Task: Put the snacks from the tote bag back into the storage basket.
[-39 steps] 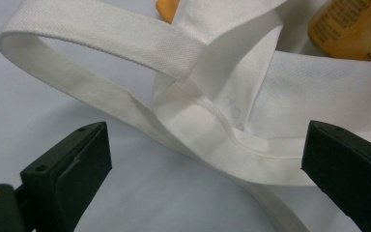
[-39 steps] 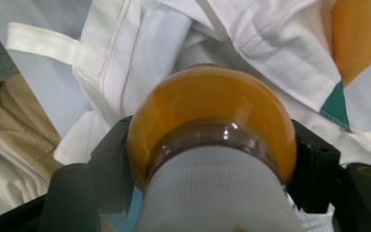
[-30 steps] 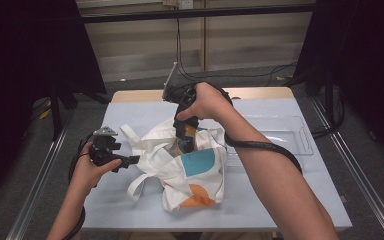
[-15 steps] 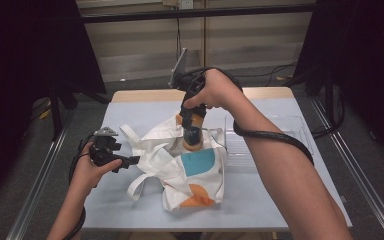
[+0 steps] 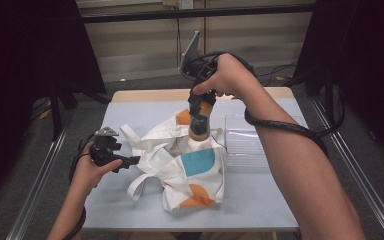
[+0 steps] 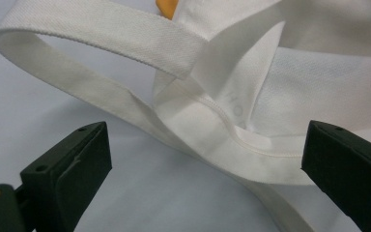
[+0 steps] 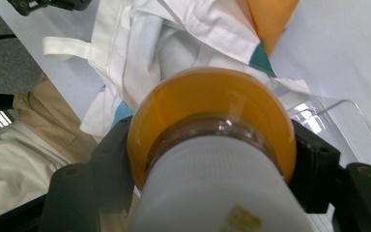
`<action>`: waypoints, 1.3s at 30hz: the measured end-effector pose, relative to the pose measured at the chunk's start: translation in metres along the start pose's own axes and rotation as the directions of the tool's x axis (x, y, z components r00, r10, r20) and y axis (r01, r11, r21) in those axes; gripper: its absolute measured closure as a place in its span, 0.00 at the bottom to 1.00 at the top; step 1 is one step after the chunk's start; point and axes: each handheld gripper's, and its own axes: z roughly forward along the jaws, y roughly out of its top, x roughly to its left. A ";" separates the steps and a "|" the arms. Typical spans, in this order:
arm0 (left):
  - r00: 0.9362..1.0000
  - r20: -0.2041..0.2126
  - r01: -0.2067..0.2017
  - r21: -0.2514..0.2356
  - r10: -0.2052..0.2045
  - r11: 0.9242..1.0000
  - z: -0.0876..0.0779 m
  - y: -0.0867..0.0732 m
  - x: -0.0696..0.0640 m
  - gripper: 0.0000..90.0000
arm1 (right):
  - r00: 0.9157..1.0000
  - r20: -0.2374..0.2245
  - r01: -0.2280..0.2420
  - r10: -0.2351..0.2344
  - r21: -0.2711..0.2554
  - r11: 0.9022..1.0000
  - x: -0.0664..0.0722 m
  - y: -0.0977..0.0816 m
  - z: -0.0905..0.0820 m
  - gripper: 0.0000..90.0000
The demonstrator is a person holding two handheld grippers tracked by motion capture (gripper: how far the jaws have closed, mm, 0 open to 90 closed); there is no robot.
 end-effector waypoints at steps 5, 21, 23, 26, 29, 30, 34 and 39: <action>1.000 -0.005 -0.008 0.005 0.008 1.000 -0.001 0.000 0.000 0.04 | 1.000 -0.001 -0.020 0.020 0.001 1.000 -0.008 -0.007 -0.004 0.34; 1.000 -0.010 0.003 0.007 -0.003 1.000 -0.001 -0.001 0.002 0.04 | 0.995 0.024 -0.100 0.100 0.006 0.995 -0.043 -0.039 -0.002 0.34; 1.000 -0.010 0.005 0.005 -0.005 1.000 -0.001 -0.001 0.002 0.04 | 0.994 0.031 -0.108 0.107 0.005 0.994 -0.047 -0.043 -0.002 0.34; 1.000 -0.012 0.003 0.006 -0.003 1.000 -0.001 -0.001 0.002 0.04 | 0.992 0.035 -0.124 0.123 0.008 0.992 -0.052 -0.048 -0.002 0.34; 1.000 -0.008 0.003 0.011 -0.003 1.000 -0.002 -0.001 0.003 0.04 | 0.991 0.045 -0.130 0.129 0.011 0.991 -0.056 -0.053 0.001 0.34; 1.000 -0.008 0.007 0.008 -0.006 1.000 -0.002 -0.001 0.003 0.04 | 0.990 0.050 -0.134 0.134 0.013 0.991 -0.058 -0.054 0.002 0.34; 1.000 -0.009 0.008 0.004 -0.008 1.000 -0.002 0.000 0.003 0.04 | 0.988 0.058 -0.146 0.144 0.024 0.989 -0.065 -0.060 0.009 0.34; 1.000 -0.015 0.008 0.011 -0.008 1.000 0.000 0.000 0.005 0.04 | 0.986 0.062 -0.159 0.157 0.034 0.987 -0.073 -0.065 0.017 0.34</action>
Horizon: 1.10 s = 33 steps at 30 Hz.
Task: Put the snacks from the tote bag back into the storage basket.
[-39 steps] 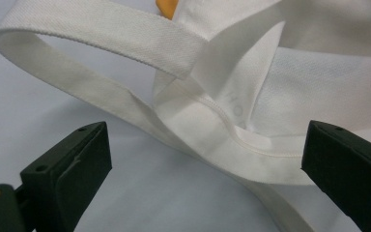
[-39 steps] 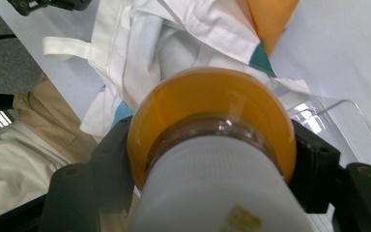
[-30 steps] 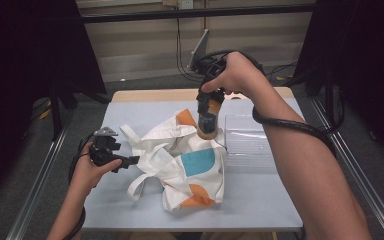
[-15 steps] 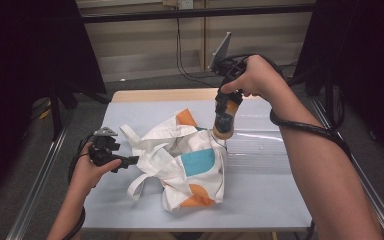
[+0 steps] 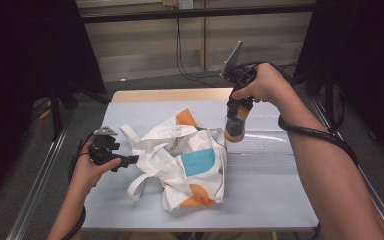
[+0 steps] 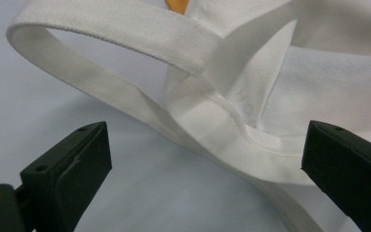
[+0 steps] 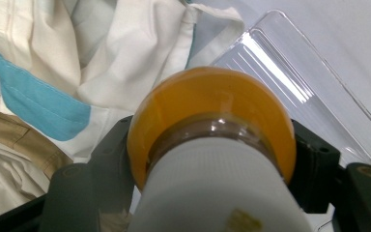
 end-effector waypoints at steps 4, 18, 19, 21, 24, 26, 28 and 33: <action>1.000 0.000 0.003 -0.004 -0.003 1.000 0.001 0.000 -0.001 0.04 | 1.000 0.011 -0.001 0.001 -0.002 1.000 -0.005 -0.004 0.007 0.34; 1.000 0.003 -0.004 -0.008 0.004 1.000 0.004 0.003 -0.002 0.04 | 1.000 0.009 -0.012 0.011 0.039 0.999 -0.012 -0.012 0.048 0.34; 1.000 0.004 -0.003 -0.010 0.003 1.000 0.004 0.003 -0.003 0.04 | 1.000 0.003 -0.017 0.017 0.042 0.999 -0.011 -0.013 0.051 0.34; 1.000 0.009 -0.006 -0.008 0.006 1.000 0.004 0.004 -0.003 0.04 | 1.000 -0.003 -0.012 0.012 0.046 0.999 -0.011 -0.013 0.057 0.34; 1.000 0.007 -0.007 -0.005 0.007 1.000 0.004 0.004 -0.002 0.04 | 1.000 -0.008 -0.015 0.015 0.056 0.998 -0.011 -0.014 0.065 0.34; 1.000 0.009 -0.004 -0.008 0.004 1.000 0.003 0.004 -0.002 0.04 | 1.000 -0.005 -0.015 0.015 0.052 0.999 -0.010 -0.014 0.069 0.34; 1.000 0.006 -0.004 -0.013 0.004 1.000 0.003 0.003 -0.002 0.04 | 1.000 -0.005 -0.023 0.023 0.055 0.998 -0.010 -0.015 0.072 0.34; 1.000 0.011 -0.012 -0.008 0.012 1.000 0.003 0.005 -0.004 0.04 | 1.000 -0.004 -0.024 0.025 0.055 0.998 -0.006 -0.016 0.079 0.34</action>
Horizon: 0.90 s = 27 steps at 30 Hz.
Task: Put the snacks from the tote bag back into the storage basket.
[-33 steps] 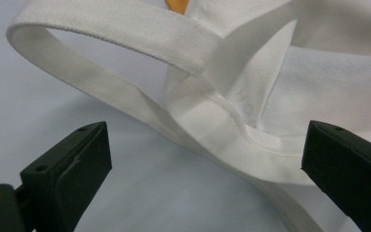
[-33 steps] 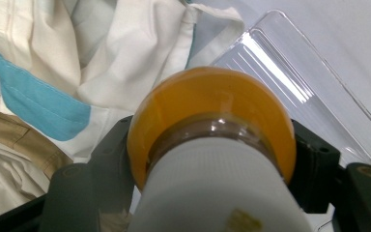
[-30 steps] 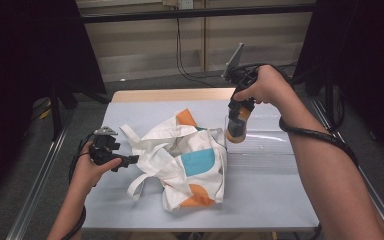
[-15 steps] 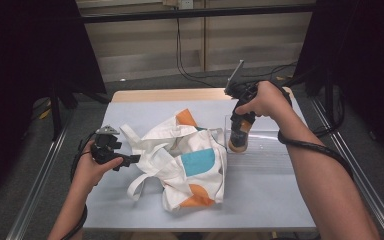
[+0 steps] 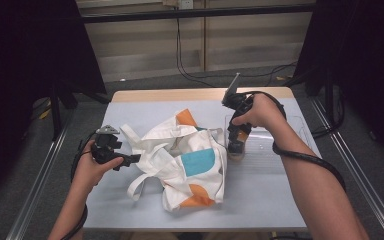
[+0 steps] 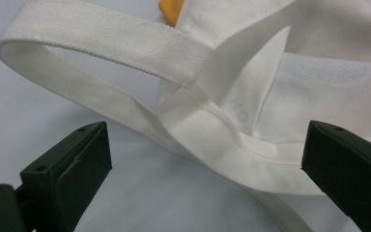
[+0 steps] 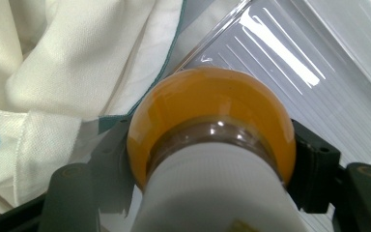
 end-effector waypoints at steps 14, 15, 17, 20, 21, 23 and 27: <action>1.000 -0.005 0.000 -0.005 0.000 1.000 -0.001 -0.001 0.000 0.04 | 1.000 0.021 0.012 -0.012 -0.004 1.000 0.006 -0.003 0.011 0.34; 1.000 -0.004 -0.002 -0.007 0.002 1.000 -0.001 -0.001 0.000 0.04 | 1.000 0.019 0.012 -0.011 -0.005 1.000 0.006 -0.004 0.011 0.34; 1.000 -0.007 -0.005 -0.004 0.005 1.000 -0.001 -0.001 0.000 0.04 | 1.000 0.000 0.006 -0.006 -0.016 1.000 0.005 -0.006 0.010 0.33; 1.000 -0.009 -0.004 -0.002 0.004 1.000 -0.001 -0.001 -0.001 0.04 | 1.000 -0.009 0.008 -0.008 -0.047 0.999 0.005 -0.011 0.007 0.29; 1.000 -0.003 -0.013 0.009 0.013 1.000 -0.002 -0.001 0.000 0.04 | 1.000 -0.005 0.001 -0.001 -0.062 0.998 0.005 -0.012 0.004 0.27; 1.000 -0.006 -0.005 -0.002 0.005 1.000 -0.001 -0.002 -0.002 0.04 | 1.000 -0.006 0.010 -0.010 -0.104 0.995 0.004 -0.015 -0.005 0.23; 1.000 -0.009 -0.003 -0.001 0.003 1.000 -0.002 -0.002 -0.003 0.04 | 1.000 -0.003 0.000 0.000 -0.132 0.991 0.002 -0.023 -0.021 0.18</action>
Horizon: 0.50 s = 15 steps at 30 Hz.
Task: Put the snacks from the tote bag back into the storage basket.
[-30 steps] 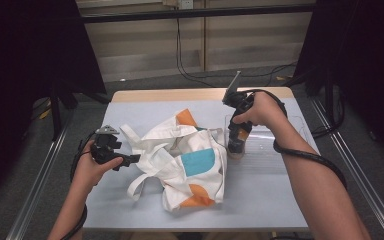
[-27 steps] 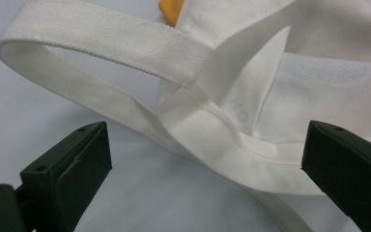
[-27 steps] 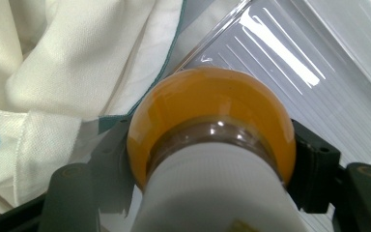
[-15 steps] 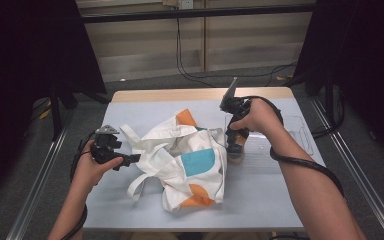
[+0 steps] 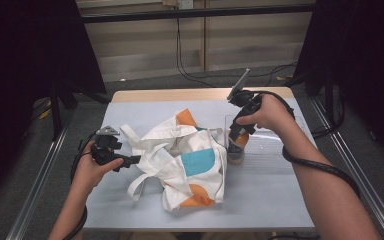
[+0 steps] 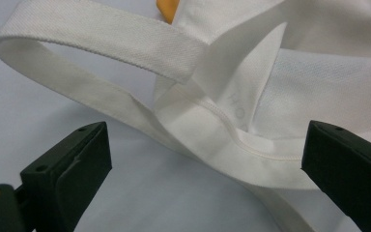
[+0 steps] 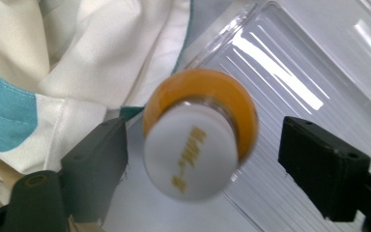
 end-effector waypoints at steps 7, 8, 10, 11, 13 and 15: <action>1.000 -0.001 -0.008 0.010 0.008 1.000 -0.003 -0.002 0.002 0.04 | 1.000 0.007 0.004 -0.004 -0.005 1.000 -0.003 -0.012 -0.003 0.15; 1.000 -0.001 -0.006 0.010 0.006 1.000 -0.003 -0.002 0.001 0.04 | 1.000 0.009 0.006 -0.006 -0.005 1.000 -0.004 -0.013 -0.002 0.14; 1.000 -0.003 -0.001 -0.001 0.001 1.000 -0.003 -0.002 0.000 0.04 | 1.000 0.012 0.009 -0.009 -0.003 1.000 -0.004 -0.016 -0.001 0.14; 1.000 -0.003 -0.009 0.003 0.009 1.000 -0.003 -0.002 0.000 0.04 | 1.000 0.010 0.013 -0.013 -0.003 1.000 -0.004 -0.017 -0.001 0.14; 1.000 0.002 -0.004 -0.002 0.004 1.000 -0.002 -0.002 0.000 0.04 | 1.000 0.011 0.011 -0.011 -0.012 1.000 -0.005 -0.020 -0.001 0.14; 1.000 0.000 -0.002 0.005 0.002 1.000 -0.002 -0.001 0.000 0.04 | 1.000 0.005 0.011 -0.011 -0.014 1.000 -0.006 -0.024 -0.003 0.13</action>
